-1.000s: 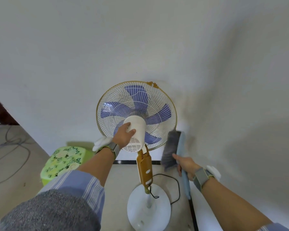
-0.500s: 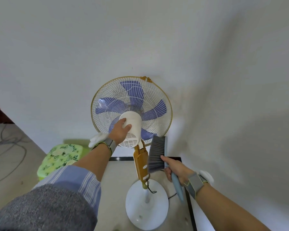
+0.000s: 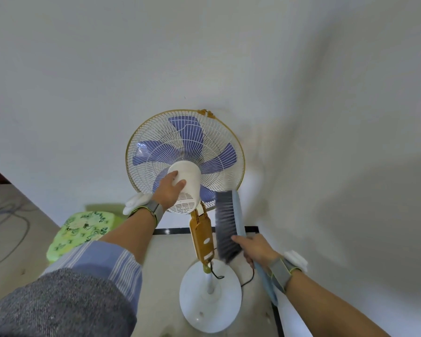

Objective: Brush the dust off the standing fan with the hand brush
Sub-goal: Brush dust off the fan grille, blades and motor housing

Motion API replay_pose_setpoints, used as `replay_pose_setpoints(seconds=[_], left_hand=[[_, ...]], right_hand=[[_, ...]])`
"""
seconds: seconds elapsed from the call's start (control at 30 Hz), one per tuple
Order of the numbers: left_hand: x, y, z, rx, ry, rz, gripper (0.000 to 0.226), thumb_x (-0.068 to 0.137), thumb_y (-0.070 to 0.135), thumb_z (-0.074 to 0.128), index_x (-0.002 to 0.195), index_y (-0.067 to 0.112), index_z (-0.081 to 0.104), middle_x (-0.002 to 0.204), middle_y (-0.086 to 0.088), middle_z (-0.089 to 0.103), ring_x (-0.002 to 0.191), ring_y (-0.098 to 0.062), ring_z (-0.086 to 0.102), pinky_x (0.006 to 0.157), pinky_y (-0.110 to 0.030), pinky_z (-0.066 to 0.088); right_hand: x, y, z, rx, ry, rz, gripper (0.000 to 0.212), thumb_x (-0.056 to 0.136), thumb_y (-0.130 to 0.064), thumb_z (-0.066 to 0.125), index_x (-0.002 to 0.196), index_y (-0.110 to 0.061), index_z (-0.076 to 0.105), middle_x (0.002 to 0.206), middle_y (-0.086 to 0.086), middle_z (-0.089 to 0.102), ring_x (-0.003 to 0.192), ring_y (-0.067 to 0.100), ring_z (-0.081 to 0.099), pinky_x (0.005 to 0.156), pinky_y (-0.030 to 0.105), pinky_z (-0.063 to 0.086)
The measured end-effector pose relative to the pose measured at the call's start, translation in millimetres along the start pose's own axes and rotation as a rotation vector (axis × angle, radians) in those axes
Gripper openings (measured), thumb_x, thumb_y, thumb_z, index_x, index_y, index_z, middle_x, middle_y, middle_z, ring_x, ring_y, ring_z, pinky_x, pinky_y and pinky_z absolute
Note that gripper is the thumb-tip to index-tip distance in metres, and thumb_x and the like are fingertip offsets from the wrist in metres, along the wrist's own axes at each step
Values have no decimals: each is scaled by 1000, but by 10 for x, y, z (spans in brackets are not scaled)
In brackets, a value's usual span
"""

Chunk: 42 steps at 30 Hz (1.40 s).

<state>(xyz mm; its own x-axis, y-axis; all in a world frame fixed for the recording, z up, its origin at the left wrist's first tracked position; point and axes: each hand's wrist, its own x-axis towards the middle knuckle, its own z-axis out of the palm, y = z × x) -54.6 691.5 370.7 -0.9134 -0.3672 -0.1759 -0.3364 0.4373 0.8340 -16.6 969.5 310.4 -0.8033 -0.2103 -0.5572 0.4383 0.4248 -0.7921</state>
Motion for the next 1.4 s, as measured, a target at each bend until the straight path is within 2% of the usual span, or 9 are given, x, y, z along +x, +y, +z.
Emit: replay_pose_setpoints(seconds=[0.1, 0.33, 0.47, 0.63, 0.83, 1.03, 1.17, 1.27, 1.4], left_hand=[[-17, 17, -11, 4, -1, 9, 54, 100, 33, 48, 150, 18, 33, 153, -13, 30, 131, -34, 42, 108, -45, 39], [10, 9, -194, -18, -72, -4, 56, 96, 37, 56, 147, 20, 38, 150, -13, 39, 128, -35, 49, 108, -49, 40], [12, 27, -234, -5, -111, 18, 57, 98, 37, 54, 149, 17, 37, 153, -12, 36, 133, -33, 44, 111, -48, 37], [16, -73, -381, -89, -76, -49, 53, 103, 39, 40, 149, 14, 34, 149, -10, 40, 132, -35, 44, 97, -49, 47], [33, -476, -797, -190, -40, -224, 28, 103, 30, 39, 87, 10, 52, 106, -23, 58, 89, -32, 56, 77, -42, 46], [154, -755, -1218, -184, -36, -321, 30, 96, 13, 46, 116, -6, 58, 108, -24, 63, 83, -35, 60, 69, -40, 49], [156, -936, -1580, -161, -50, -320, 37, 95, 14, 47, 125, -6, 56, 103, -32, 63, 57, -26, 45, 77, -42, 52], [212, -1022, -1798, -151, -32, -320, 38, 93, 13, 49, 125, -5, 56, 100, -33, 63, 54, -25, 42, 91, -58, 47], [225, -1035, -1952, -91, -43, -260, 27, 94, 15, 52, 113, -3, 60, 86, -18, 56, 70, -28, 47, 74, -43, 52]], right_hand=[[-94, -124, 249, 186, -39, -56, 30, 92, -34, 65, 86, -5, 60, 49, -1, 44, 37, 12, 38, 39, 23, 35], [-104, 211, 299, -123, -39, 105, 35, 89, -37, 68, 80, -4, 59, 53, 7, 49, 41, 16, 45, 44, 27, 39], [-100, -33, 274, -8, 198, -118, 47, 90, -50, 63, 64, -12, 54, 46, 2, 48, 39, 17, 46, 46, 30, 39], [-267, -533, 530, -20, 239, -323, 44, 90, -62, 52, 87, -19, 59, 64, -8, 54, 51, 6, 51, 50, 24, 41], [-605, -533, 1003, -255, 263, -438, 56, 81, -57, 69, 122, -21, 56, 95, -8, 65, 75, -1, 64, 57, 13, 47], [-497, -418, 1391, -704, 349, -172, 62, 85, -66, 54, 131, -25, 43, 109, -2, 63, 92, 17, 62, 77, 29, 52], [-503, -156, 1716, -819, 186, 65, 39, 85, -59, 59, 98, -22, 58, 100, -1, 63, 91, 20, 61, 79, 33, 51], [-464, 163, 1996, -526, 133, 192, 39, 81, -50, 70, 93, -17, 52, 83, -1, 57, 80, 18, 60, 73, 34, 53], [-450, 143, 2272, 68, 92, 246, 38, 83, -40, 72, 81, -6, 56, 56, 5, 54, 46, 15, 50, 48, 28, 45]])
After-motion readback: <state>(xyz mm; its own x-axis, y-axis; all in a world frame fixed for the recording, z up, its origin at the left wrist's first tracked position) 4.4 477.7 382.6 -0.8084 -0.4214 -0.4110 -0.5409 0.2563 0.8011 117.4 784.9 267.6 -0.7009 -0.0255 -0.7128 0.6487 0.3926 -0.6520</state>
